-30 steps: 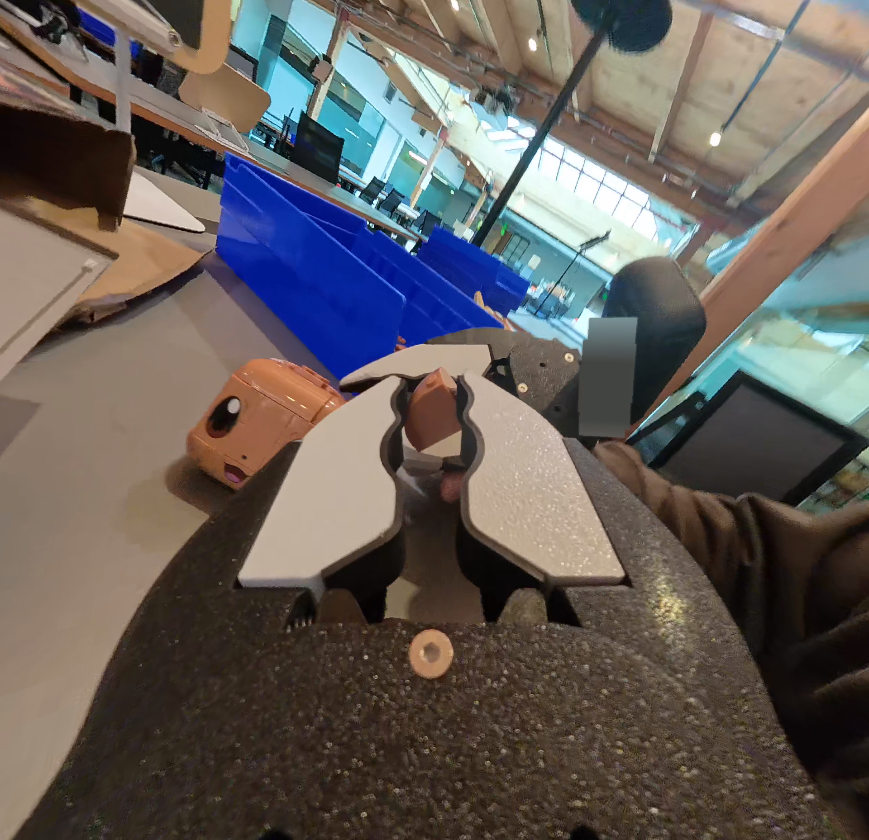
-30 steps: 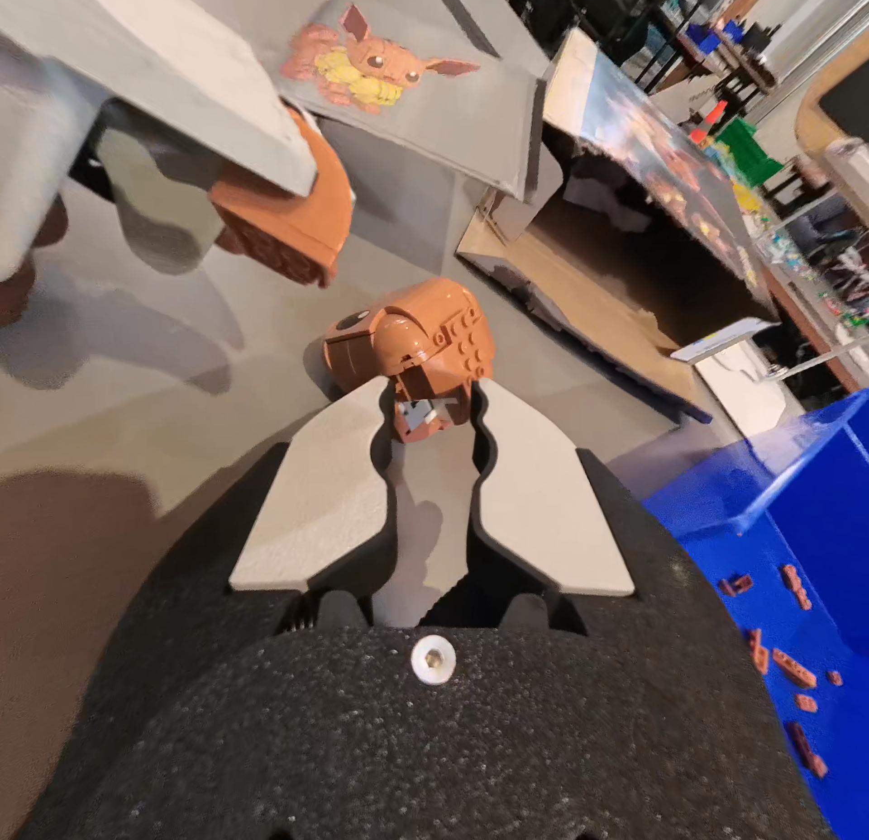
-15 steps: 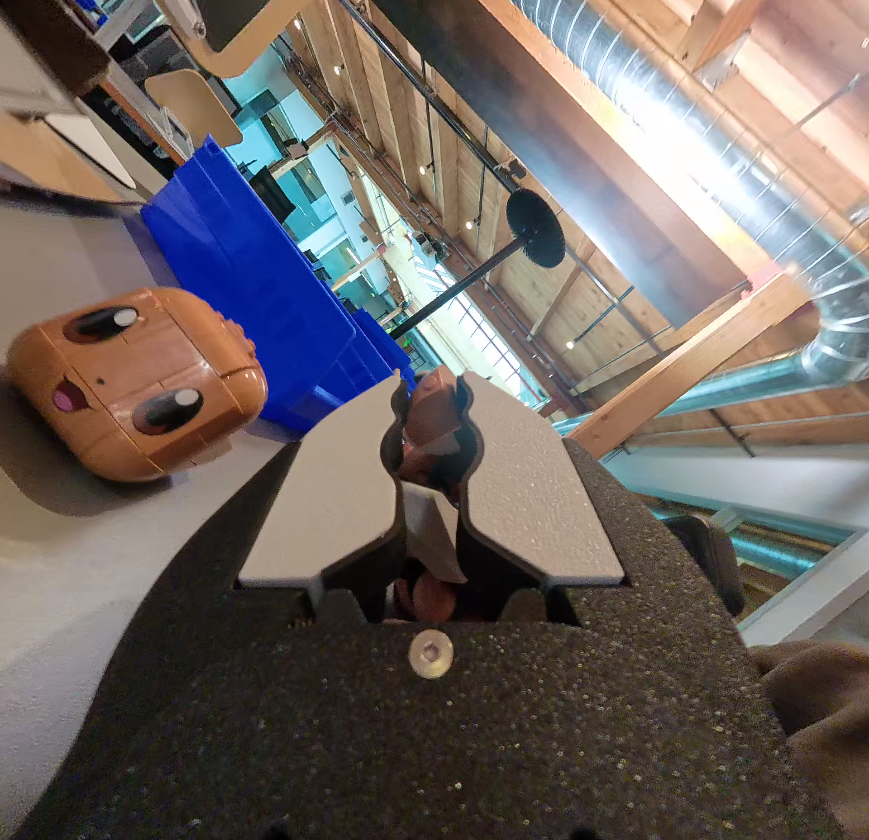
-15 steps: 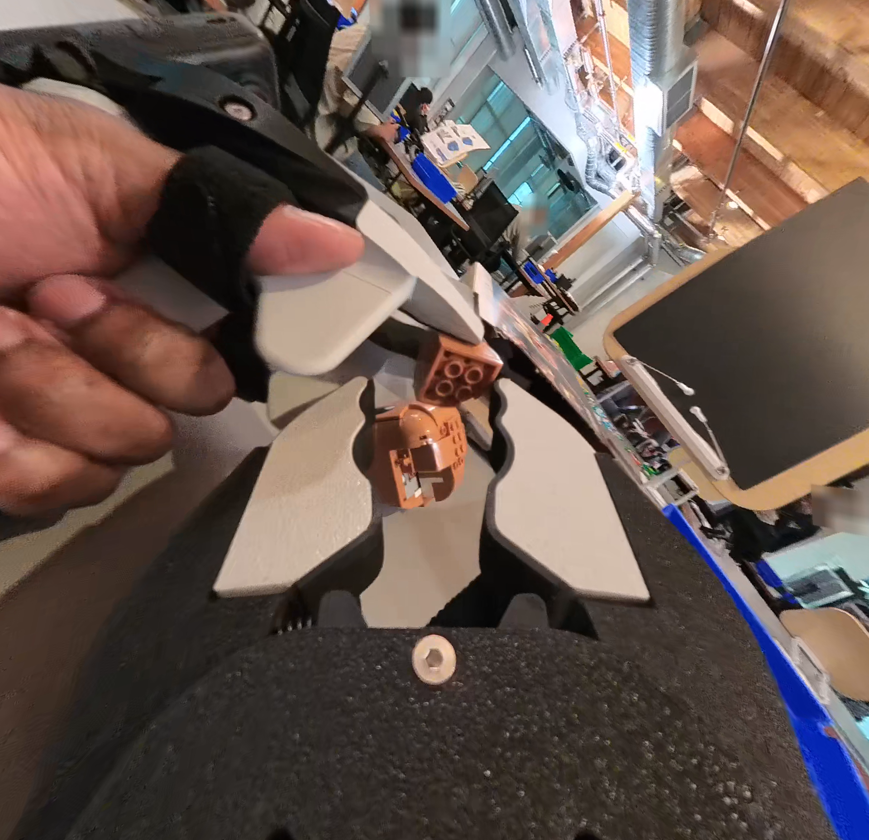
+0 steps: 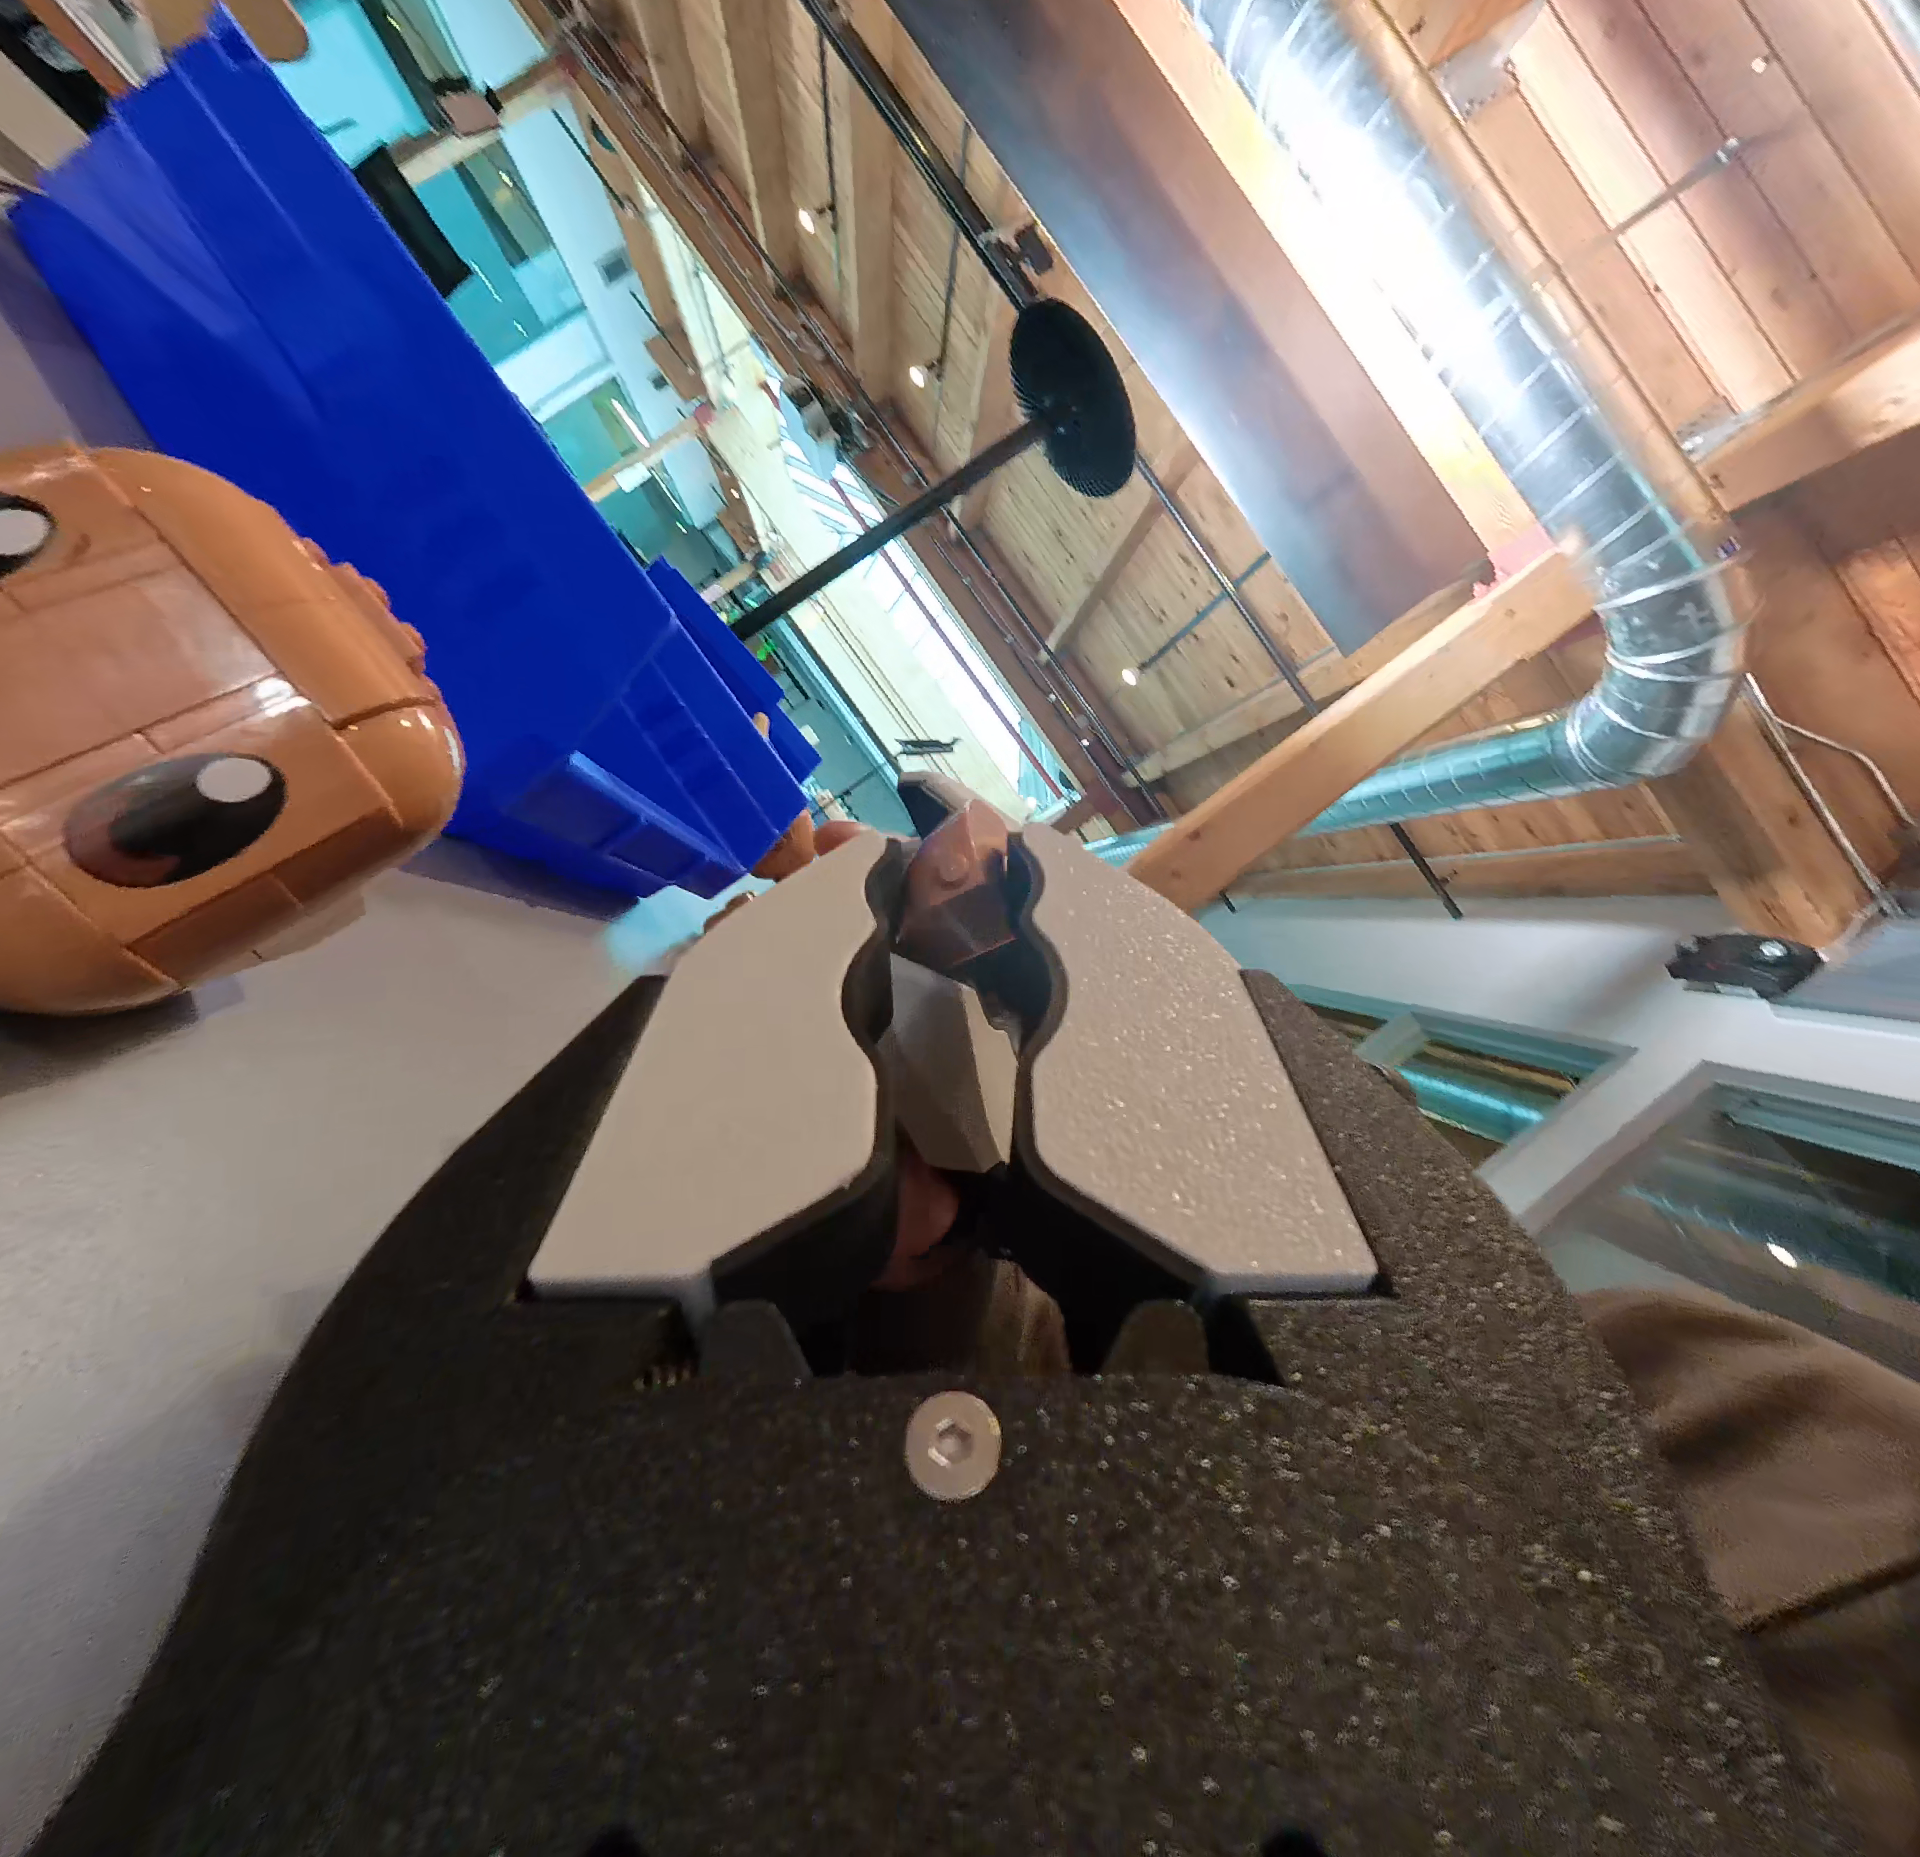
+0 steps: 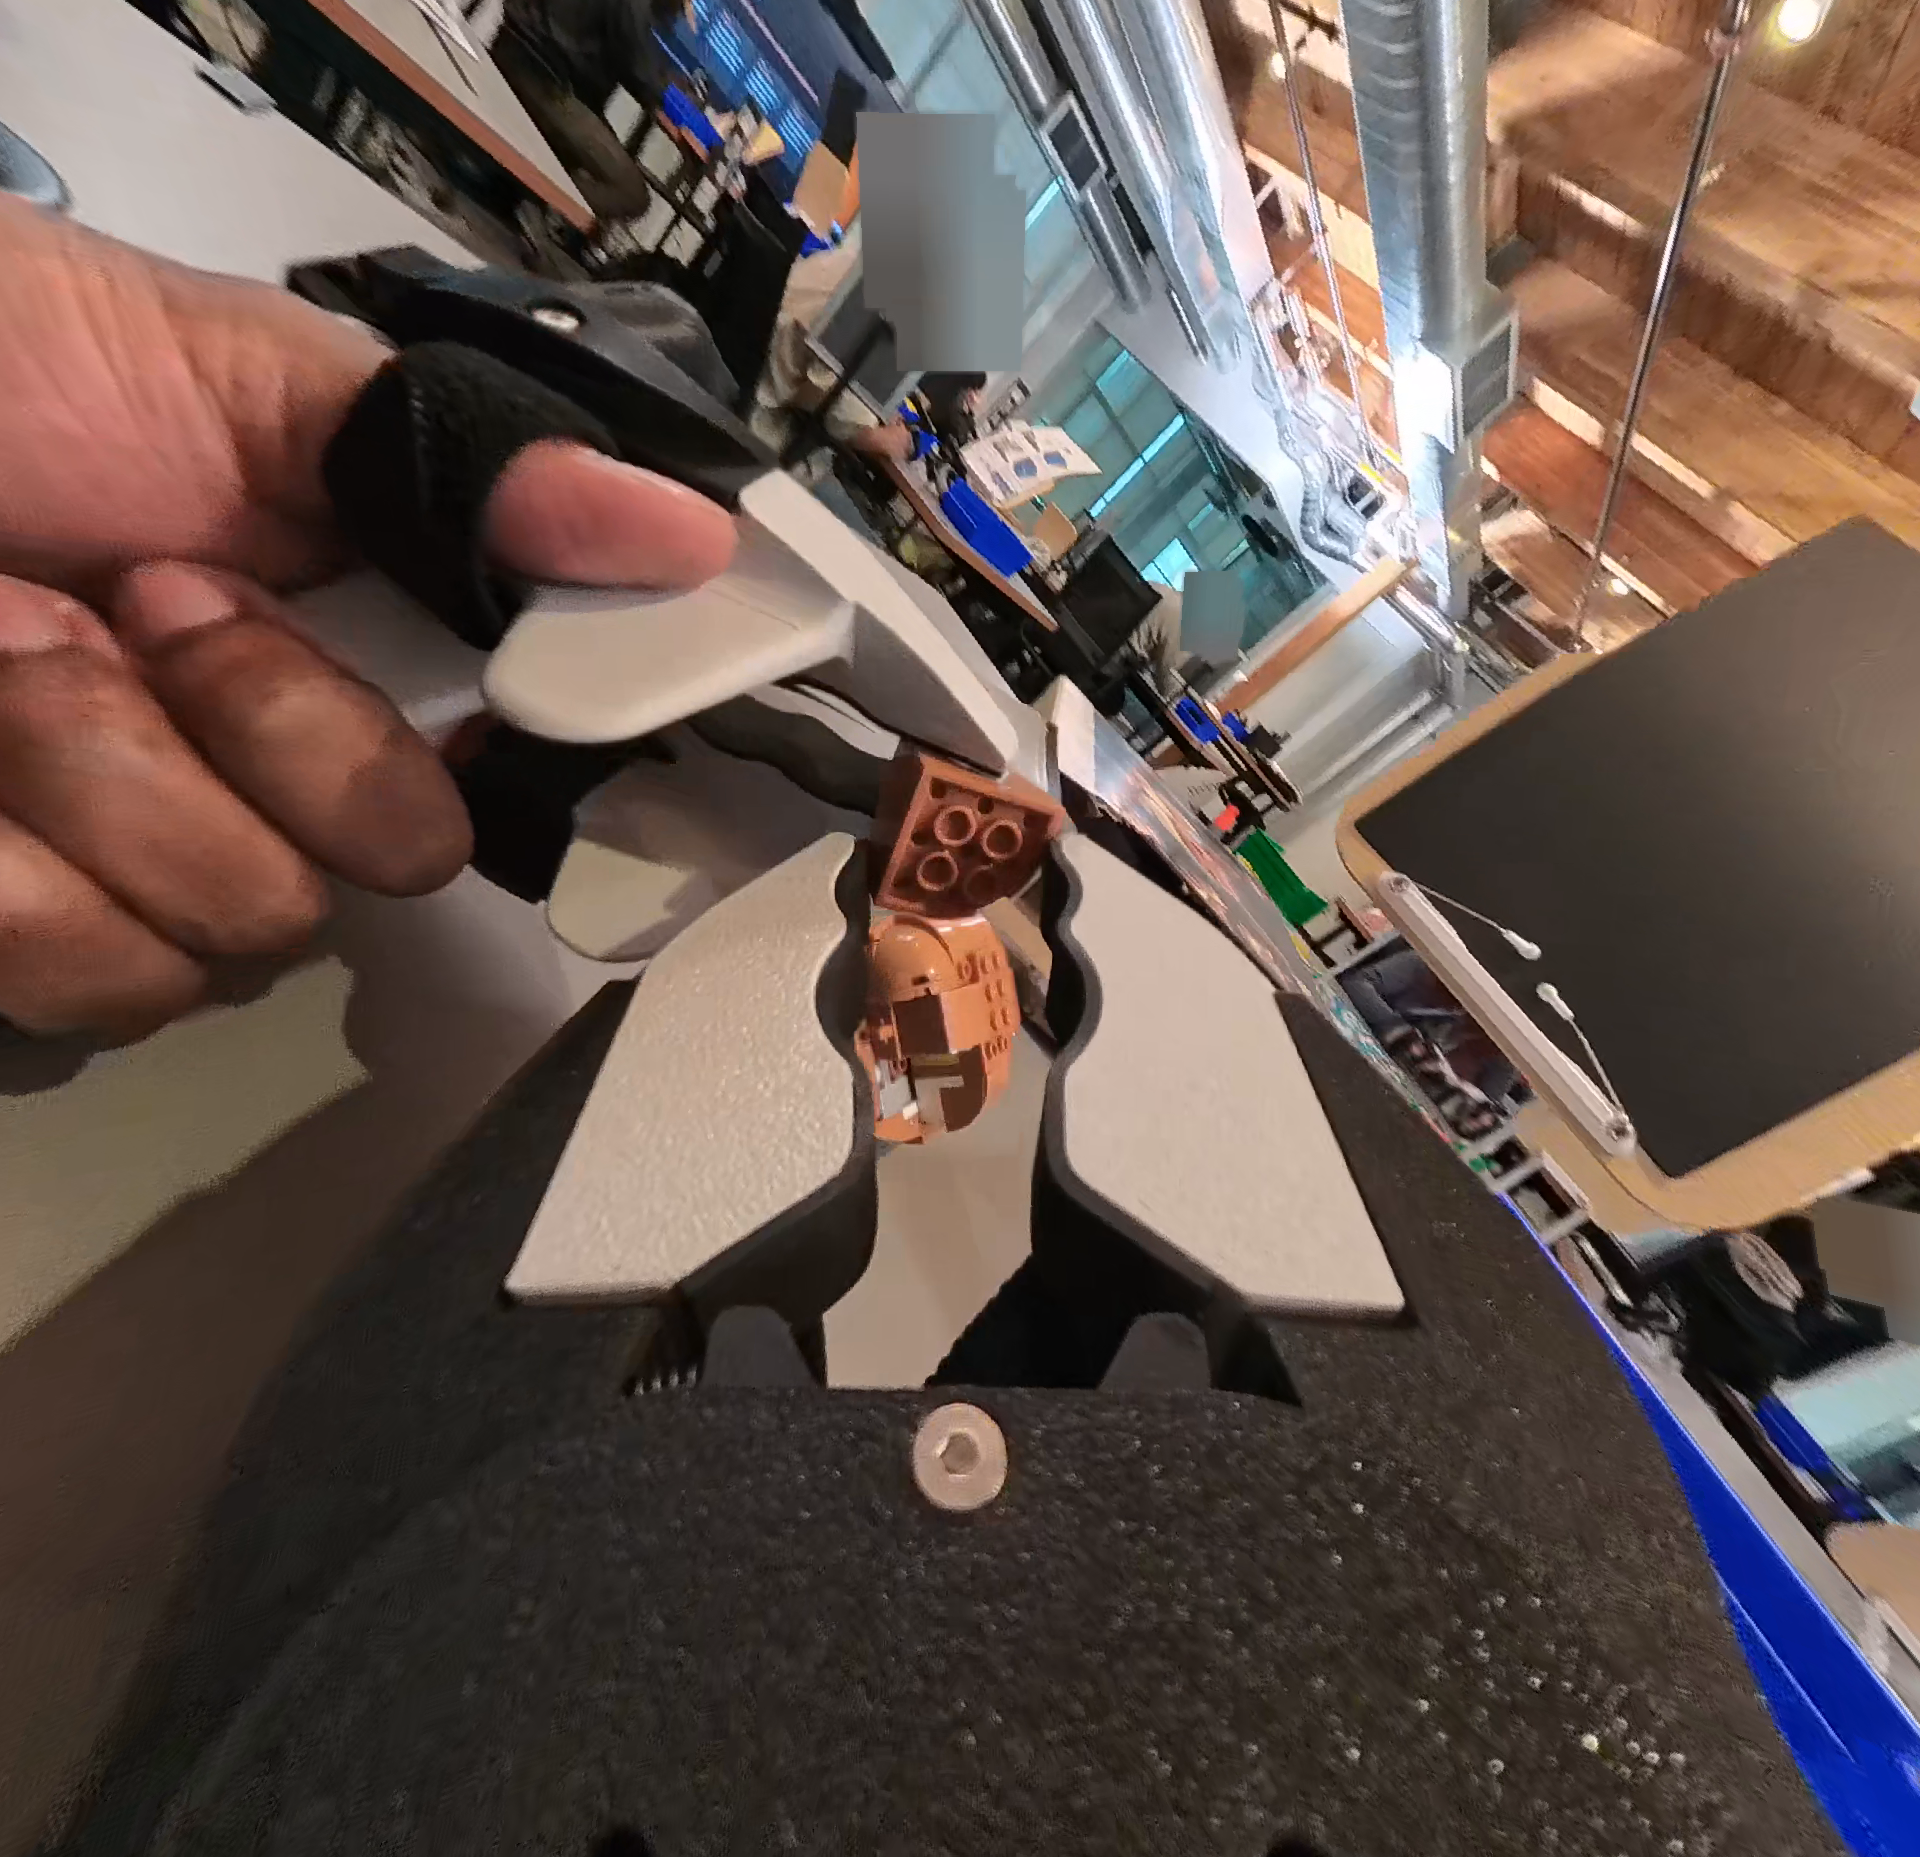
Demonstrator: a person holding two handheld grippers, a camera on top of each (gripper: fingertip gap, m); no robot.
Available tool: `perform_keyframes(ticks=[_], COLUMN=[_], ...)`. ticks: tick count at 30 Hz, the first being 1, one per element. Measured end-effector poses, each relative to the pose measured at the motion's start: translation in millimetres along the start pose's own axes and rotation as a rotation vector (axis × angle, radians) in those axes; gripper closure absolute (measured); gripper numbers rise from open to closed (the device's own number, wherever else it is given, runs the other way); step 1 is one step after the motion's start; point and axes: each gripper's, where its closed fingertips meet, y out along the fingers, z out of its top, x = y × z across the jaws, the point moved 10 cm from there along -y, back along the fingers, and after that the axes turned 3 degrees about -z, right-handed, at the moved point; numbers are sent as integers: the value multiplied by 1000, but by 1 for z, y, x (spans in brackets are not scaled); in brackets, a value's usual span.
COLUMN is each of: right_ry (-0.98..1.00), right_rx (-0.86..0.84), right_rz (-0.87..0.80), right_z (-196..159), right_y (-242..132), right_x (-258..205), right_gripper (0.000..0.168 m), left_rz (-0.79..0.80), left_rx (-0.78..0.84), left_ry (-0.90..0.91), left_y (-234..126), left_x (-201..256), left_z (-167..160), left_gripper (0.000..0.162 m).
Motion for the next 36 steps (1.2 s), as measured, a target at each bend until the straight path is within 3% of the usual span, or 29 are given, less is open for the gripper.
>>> perform_keyframes(ticks=[12,18,28,31,34,36], right_ry=[-45,-61,-28,-23,-24,-23], right_rx=[100,119,129,145,161,171], right_rz=[17,-10,-21,-3,20,27], right_z=[-5,-8,-16,-15,-14,-13], right_y=[-5,-11,-14,-15,-14,-14], right_x=[3,9,20,19,17,16], right_gripper=[138,138,139,139,139,139], left_rz=[-84,-35,-22,-49,-113,-130], left_rx=[-79,-135,-270,-259,-227,-221], left_ry=[-26,54,86,80,63,53], left_y=[3,12,31,29,24,22], left_x=[-3,-5,-9,-8,-6,-6], left_z=[1,5,5,5,6,6], left_gripper=[143,126,115,118,139,142])
